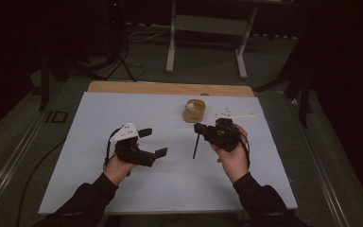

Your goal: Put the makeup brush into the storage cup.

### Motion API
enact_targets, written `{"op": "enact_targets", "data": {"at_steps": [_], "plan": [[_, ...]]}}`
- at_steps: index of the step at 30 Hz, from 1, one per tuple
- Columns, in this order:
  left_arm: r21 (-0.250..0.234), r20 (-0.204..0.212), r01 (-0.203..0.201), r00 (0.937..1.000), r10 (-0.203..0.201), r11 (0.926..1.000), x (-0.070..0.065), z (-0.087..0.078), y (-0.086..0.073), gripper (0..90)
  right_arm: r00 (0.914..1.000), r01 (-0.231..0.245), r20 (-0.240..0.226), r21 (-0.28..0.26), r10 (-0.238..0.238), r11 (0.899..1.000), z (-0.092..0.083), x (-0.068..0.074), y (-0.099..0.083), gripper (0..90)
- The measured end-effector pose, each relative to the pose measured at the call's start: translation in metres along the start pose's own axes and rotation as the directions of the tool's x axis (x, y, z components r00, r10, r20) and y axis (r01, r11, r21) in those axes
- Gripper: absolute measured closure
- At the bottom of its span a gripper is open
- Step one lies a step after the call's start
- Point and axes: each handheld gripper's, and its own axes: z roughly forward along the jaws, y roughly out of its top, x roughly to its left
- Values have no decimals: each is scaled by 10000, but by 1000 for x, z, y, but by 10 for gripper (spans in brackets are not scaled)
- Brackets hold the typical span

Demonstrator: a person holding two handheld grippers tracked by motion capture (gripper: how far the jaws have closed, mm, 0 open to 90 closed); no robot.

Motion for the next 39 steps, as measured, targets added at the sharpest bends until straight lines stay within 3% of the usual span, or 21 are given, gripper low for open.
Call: {"op": "enact_targets", "data": {"at_steps": [4,14,16,19,26,32,39], "plan": [[317,13,100,9999,-100,9994,1,-4,-5,18,9999,107,60,78,-108,9999,-5,-7,-2,857],[202,42,641,9979,-642,9977,8,-5,-23,18,9983,71,572,43,-73,10000,-20,-23,-5,857],[184,-29,476,9989,-475,9987,9,-5,-26,18,9980,-29,628,-33,31,10000,-23,-27,-3,857],[70,-32,277,9996,-276,9996,9,-6,-28,18,9974,-84,715,-204,98,9998,-28,-32,1,857],[84,83,392,9992,-393,9992,11,-5,-30,18,9955,5,947,-635,55,9980,-38,-39,15,857],[121,121,453,9989,-454,9989,11,-4,-32,19,9924,-89,1218,-554,156,9984,-35,-44,30,857],[122,150,392,9991,-394,9992,11,-4,-32,19,9884,378,1494,-619,-281,9974,-30,-47,48,857]]}}
